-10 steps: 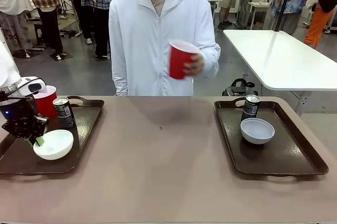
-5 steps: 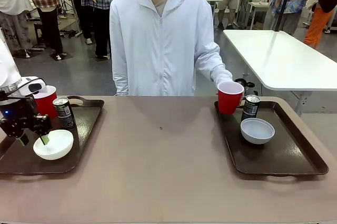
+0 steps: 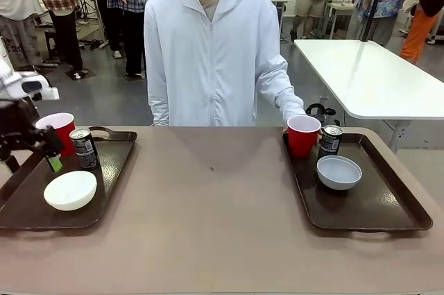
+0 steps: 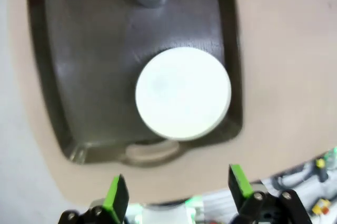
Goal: Prepare tableware on both trays.
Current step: Pick up a Picnic Bowl from the table and place it on a Handle tray.
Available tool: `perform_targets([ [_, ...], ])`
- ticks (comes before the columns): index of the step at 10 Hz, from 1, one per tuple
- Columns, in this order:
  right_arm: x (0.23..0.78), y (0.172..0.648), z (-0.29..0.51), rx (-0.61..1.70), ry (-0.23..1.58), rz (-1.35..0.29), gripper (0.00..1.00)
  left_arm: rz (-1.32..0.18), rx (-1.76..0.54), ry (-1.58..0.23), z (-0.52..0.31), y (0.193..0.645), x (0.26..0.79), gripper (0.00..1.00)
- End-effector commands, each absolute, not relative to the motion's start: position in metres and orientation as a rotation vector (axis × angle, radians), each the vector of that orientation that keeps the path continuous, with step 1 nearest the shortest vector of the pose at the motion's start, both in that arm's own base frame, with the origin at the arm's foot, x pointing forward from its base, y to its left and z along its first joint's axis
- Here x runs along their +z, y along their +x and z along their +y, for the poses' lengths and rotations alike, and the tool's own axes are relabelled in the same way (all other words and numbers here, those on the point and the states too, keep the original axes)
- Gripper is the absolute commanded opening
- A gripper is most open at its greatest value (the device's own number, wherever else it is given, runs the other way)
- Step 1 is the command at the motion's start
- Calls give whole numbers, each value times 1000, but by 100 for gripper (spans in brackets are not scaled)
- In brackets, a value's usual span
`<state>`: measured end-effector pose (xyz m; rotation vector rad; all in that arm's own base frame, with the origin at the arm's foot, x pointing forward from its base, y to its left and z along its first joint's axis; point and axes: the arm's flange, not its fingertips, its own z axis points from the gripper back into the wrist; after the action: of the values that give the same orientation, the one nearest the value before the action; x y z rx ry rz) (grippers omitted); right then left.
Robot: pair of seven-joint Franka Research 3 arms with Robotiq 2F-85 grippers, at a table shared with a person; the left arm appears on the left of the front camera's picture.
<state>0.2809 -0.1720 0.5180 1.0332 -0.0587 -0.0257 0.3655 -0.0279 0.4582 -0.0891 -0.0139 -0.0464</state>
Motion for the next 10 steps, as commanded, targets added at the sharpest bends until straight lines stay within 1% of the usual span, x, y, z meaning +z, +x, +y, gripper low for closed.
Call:
perform_targets([
  [1,519,282,-172,-12,1055,-74,100,-24,-64,-56,-39,336,495,100],
  [3,519,282,-172,-12,1055,-74,100,7,-61,-80,-34,333,494,100],
  [4,519,282,-172,-12,1055,-74,100,-22,-76,-77,-39,331,502,100],
  [10,519,282,-172,-12,1055,-74,100,-22,-76,-77,-39,331,502,100],
])
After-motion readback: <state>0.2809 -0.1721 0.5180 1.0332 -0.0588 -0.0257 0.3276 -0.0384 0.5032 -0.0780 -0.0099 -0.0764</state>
